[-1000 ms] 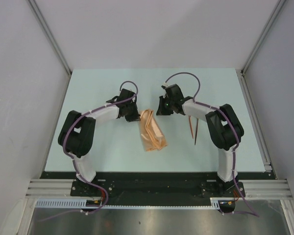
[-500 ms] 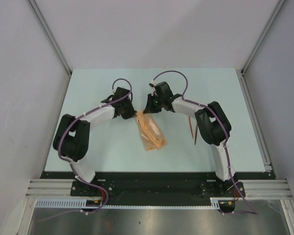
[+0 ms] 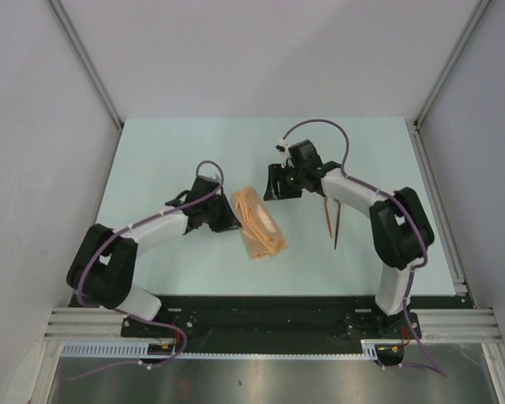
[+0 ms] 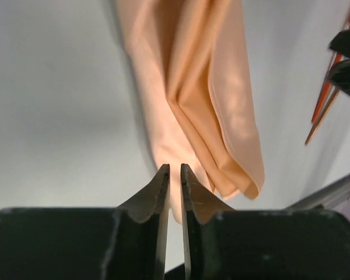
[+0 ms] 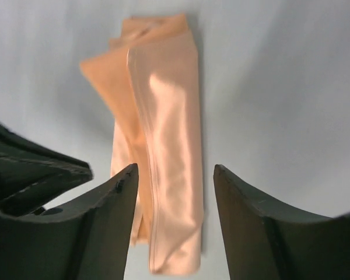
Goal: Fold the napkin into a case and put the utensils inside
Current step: Smooth out the smaller rectangle-folded napkin at the center of the board.
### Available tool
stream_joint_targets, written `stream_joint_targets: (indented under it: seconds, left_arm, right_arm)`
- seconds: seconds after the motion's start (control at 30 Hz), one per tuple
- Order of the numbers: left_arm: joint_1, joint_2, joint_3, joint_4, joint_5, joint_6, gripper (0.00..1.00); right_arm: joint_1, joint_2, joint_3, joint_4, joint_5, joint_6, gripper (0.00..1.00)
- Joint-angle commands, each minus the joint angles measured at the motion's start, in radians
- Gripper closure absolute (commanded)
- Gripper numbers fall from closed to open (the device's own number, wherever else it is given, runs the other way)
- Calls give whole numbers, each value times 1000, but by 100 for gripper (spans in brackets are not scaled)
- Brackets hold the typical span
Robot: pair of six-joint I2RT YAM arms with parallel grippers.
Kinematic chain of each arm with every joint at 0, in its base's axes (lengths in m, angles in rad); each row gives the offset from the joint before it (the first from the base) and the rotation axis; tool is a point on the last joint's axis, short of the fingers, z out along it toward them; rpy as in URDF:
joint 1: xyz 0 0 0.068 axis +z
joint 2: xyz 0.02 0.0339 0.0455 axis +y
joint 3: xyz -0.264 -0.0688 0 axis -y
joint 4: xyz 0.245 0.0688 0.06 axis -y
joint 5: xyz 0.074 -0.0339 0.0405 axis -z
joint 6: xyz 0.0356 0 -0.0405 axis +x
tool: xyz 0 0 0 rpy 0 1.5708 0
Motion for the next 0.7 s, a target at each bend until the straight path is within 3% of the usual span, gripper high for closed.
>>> stream_joint_targets:
  seconds: [0.0, 0.13, 0.33, 0.67]
  left_arm:
    - [-103, -57, -73, 100, 54, -63, 85]
    - [-142, -54, -109, 123, 37, -87, 90]
    - [-147, -62, -109, 88, 33, -75, 90]
    - [-147, -63, -90, 63, 43, -63, 90]
  right_arm:
    - [66, -157, -102, -100, 27, -106, 40]
    - [143, -201, -131, -187, 144, -126, 40]
    - [240, -269, -218, -187, 282, -174, 34]
    - [410, -270, -238, -212, 612, -226, 34]
